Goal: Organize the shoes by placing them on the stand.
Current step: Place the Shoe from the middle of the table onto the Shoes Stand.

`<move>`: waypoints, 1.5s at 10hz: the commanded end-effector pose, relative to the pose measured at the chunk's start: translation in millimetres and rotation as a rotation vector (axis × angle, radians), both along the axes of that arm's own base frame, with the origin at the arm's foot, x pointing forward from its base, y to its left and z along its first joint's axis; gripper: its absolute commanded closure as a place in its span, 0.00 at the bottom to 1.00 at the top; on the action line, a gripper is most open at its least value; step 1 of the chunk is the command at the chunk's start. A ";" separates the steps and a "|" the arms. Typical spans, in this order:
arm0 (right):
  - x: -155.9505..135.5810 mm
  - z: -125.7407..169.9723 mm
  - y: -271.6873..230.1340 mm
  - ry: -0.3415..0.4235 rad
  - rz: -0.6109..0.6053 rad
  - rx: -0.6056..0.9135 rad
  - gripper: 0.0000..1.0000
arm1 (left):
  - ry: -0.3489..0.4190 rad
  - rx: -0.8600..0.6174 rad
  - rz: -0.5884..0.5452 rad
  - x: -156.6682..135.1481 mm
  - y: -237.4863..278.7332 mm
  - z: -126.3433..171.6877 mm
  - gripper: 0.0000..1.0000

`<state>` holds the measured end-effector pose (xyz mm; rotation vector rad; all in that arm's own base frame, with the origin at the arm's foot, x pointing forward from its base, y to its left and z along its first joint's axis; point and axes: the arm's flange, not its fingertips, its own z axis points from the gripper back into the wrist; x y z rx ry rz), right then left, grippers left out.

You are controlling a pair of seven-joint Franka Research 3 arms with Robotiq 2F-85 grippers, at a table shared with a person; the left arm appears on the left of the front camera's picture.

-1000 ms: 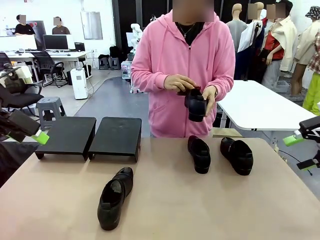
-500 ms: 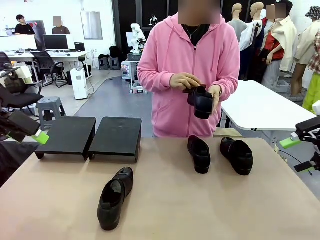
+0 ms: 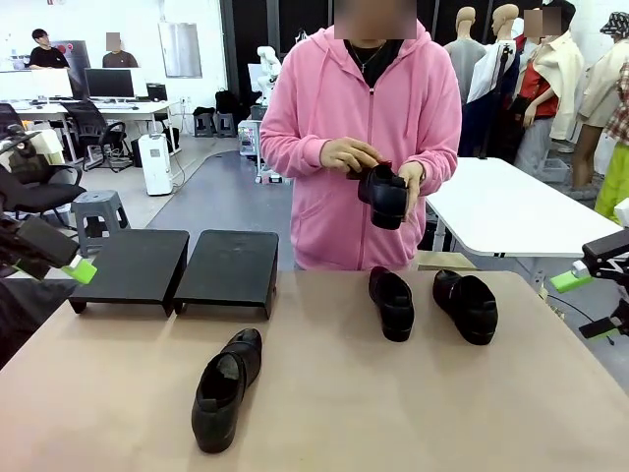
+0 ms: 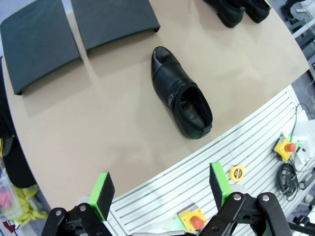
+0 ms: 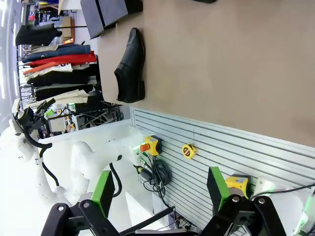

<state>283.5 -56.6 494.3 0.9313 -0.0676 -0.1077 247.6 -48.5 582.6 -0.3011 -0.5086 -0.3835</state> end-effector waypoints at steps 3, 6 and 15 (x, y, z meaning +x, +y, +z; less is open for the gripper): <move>3.3 2.6 -1.4 -0.021 0.010 0.022 0.00 | -0.021 0.008 -0.114 -30.4 -39.2 38.1 0.00; 3.3 2.6 -1.4 -0.021 0.010 0.022 0.00 | 0.181 0.241 -0.061 -4.4 -209.6 12.7 0.00; 3.3 2.6 -1.4 -0.021 0.010 0.022 0.00 | 0.314 0.241 0.073 51.9 -261.2 -99.4 0.00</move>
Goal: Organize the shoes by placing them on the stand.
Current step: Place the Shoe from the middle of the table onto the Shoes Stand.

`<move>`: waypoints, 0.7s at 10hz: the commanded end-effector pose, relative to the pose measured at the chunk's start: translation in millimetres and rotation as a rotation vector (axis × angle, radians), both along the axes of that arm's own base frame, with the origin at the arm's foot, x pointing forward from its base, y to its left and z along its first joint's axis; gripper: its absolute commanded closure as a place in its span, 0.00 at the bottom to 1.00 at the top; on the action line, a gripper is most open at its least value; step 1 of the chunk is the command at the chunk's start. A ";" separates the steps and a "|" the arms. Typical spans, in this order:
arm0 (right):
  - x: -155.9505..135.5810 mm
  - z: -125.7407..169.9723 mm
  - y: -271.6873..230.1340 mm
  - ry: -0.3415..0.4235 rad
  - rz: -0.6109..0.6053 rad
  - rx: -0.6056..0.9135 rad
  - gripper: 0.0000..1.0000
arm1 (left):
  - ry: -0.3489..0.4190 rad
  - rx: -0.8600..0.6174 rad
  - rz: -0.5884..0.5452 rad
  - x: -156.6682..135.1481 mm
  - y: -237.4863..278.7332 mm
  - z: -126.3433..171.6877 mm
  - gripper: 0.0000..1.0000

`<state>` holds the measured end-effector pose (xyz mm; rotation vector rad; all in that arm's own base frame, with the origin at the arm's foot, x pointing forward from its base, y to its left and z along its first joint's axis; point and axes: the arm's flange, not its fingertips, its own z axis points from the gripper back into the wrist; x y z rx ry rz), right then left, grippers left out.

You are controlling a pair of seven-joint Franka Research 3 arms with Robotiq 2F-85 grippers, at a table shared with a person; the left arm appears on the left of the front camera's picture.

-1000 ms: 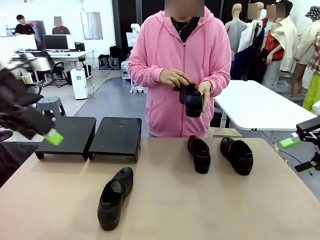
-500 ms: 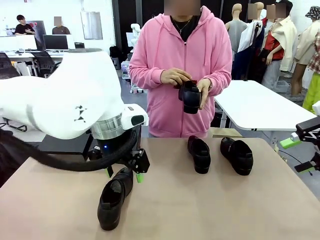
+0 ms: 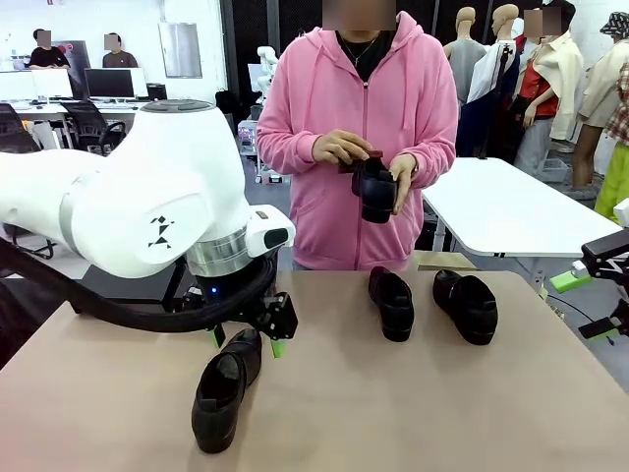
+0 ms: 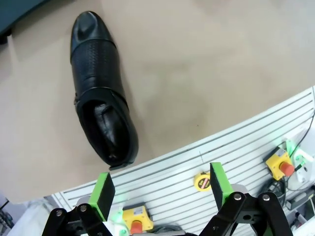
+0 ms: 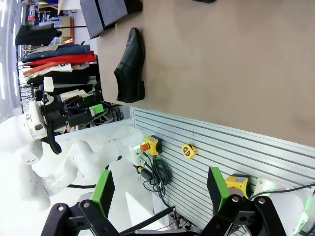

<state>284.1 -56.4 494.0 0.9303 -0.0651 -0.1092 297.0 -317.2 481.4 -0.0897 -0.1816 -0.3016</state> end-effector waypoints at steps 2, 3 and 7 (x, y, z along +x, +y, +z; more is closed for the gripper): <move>2.7 2.9 -1.6 -0.024 0.011 0.023 0.00 | 0.038 0.016 0.063 18.4 8.8 -21.7 0.00; 2.7 2.9 -1.6 -0.024 0.011 0.023 0.00 | 0.059 -0.018 0.058 17.7 15.5 -39.0 0.00; 2.7 2.9 -1.6 -0.024 0.011 0.023 0.00 | 0.192 -0.014 0.130 57.2 18.3 -113.2 0.00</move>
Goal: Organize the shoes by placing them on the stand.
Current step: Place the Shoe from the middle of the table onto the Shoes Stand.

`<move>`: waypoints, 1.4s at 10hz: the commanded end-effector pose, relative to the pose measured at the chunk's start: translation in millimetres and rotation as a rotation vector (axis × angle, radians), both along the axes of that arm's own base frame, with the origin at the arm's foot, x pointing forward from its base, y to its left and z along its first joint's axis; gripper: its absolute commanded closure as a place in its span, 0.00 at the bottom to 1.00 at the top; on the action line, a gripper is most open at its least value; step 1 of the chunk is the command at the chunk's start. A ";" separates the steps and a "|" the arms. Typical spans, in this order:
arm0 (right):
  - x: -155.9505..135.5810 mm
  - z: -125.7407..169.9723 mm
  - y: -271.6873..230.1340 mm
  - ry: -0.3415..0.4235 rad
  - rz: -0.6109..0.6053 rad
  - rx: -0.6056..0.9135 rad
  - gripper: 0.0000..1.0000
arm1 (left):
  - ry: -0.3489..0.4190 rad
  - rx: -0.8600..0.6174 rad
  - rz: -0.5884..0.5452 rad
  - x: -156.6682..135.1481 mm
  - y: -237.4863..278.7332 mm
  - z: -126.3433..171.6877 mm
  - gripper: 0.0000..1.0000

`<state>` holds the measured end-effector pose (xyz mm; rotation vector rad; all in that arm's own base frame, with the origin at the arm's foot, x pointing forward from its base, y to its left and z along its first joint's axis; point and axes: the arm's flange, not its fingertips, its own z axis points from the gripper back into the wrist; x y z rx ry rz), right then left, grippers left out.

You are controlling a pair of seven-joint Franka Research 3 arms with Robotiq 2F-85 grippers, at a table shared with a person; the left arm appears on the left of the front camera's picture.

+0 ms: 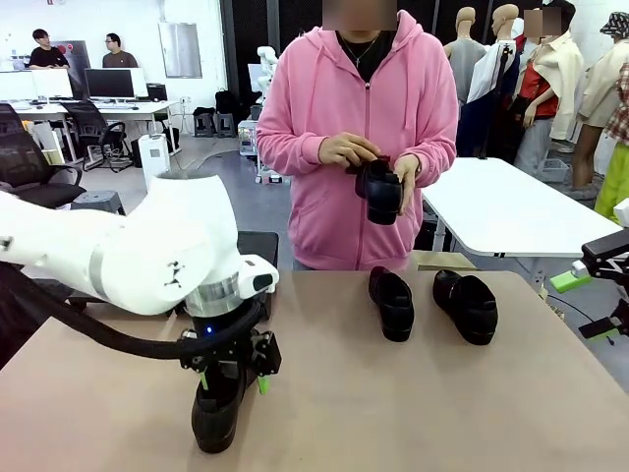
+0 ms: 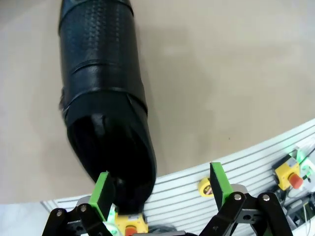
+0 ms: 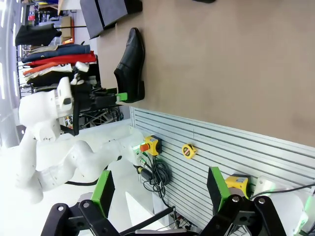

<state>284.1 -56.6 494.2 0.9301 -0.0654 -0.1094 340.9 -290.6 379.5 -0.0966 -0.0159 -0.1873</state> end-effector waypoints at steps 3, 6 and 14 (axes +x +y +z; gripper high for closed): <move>2.7 2.7 -1.5 -0.024 0.011 0.023 0.00 | 0.052 -0.018 0.028 36.6 -12.0 -42.4 0.00; 2.7 2.7 -1.5 -0.024 0.011 0.023 0.00 | 0.018 -0.007 0.003 35.0 -13.4 -40.6 0.60; 2.7 2.7 -1.5 -0.024 0.011 0.023 0.00 | 0.036 0.002 -0.016 33.3 -13.7 -32.0 1.00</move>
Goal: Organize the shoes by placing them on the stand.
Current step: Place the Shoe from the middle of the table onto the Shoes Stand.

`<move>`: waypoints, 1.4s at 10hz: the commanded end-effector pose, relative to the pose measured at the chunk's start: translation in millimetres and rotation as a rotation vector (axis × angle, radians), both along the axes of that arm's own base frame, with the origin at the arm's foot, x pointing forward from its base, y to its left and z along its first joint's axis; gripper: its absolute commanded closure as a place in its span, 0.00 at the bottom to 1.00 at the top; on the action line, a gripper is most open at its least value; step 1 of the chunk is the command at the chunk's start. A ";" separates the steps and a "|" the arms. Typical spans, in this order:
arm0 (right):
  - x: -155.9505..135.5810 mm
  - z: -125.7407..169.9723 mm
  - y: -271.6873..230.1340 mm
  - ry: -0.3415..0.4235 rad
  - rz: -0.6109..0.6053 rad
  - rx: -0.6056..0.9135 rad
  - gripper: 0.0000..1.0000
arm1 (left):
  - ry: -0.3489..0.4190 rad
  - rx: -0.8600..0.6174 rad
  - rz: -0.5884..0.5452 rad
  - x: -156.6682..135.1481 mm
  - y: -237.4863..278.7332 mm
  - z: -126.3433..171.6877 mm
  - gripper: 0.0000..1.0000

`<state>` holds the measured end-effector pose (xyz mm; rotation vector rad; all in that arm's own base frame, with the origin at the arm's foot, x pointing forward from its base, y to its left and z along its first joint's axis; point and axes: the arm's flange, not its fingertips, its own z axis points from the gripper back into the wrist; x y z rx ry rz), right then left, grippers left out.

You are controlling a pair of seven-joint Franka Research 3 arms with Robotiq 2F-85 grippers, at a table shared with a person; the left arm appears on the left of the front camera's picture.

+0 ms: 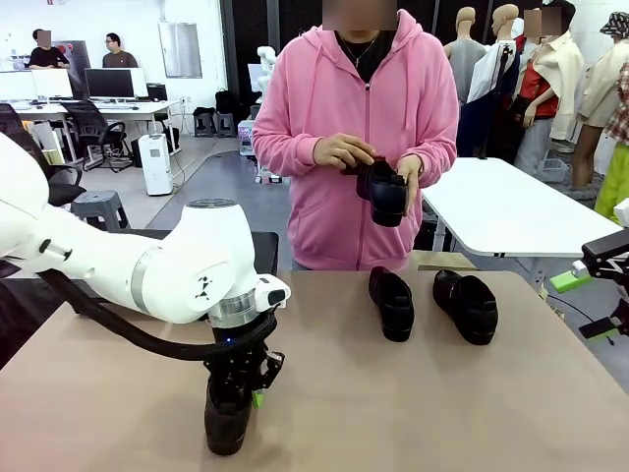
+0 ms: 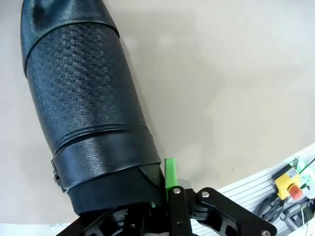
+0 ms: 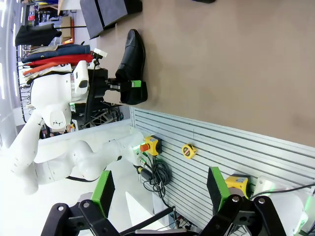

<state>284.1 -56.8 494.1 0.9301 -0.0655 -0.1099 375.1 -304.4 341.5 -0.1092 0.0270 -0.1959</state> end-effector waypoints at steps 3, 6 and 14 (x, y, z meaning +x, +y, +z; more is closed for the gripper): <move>2.7 2.8 -1.3 -0.024 0.011 0.023 0.00 | -0.041 0.021 -0.028 -6.9 -1.0 18.1 1.00; 2.7 2.8 -1.3 -0.024 0.011 0.023 0.00 | -0.151 0.001 -0.174 -50.4 23.6 104.3 1.00; 2.7 2.8 -1.3 -0.024 0.011 0.023 0.00 | -0.289 0.079 -0.229 -81.4 47.4 163.4 1.00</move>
